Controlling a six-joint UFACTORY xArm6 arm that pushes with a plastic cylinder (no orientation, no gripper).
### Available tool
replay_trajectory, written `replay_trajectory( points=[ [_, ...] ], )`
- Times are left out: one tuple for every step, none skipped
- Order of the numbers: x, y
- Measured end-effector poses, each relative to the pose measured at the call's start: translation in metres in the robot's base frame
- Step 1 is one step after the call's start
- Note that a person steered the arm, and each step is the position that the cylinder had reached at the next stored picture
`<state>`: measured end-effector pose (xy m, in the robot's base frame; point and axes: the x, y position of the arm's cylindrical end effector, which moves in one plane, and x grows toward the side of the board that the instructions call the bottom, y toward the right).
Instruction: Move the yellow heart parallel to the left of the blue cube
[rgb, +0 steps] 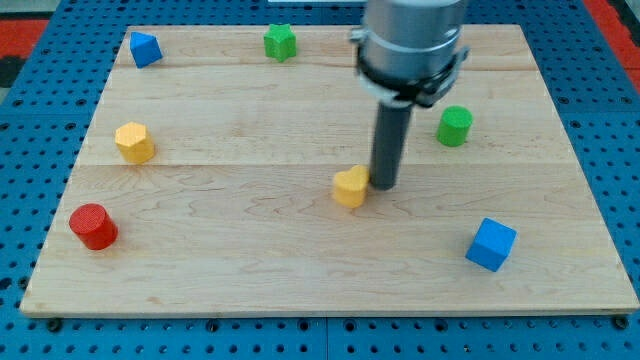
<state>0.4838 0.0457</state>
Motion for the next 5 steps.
replay_trajectory(
  points=[
    [0.012,-0.066],
    [-0.027,-0.07],
    [-0.026,-0.13],
    [0.03,-0.094],
    [0.033,-0.085]
  ],
)
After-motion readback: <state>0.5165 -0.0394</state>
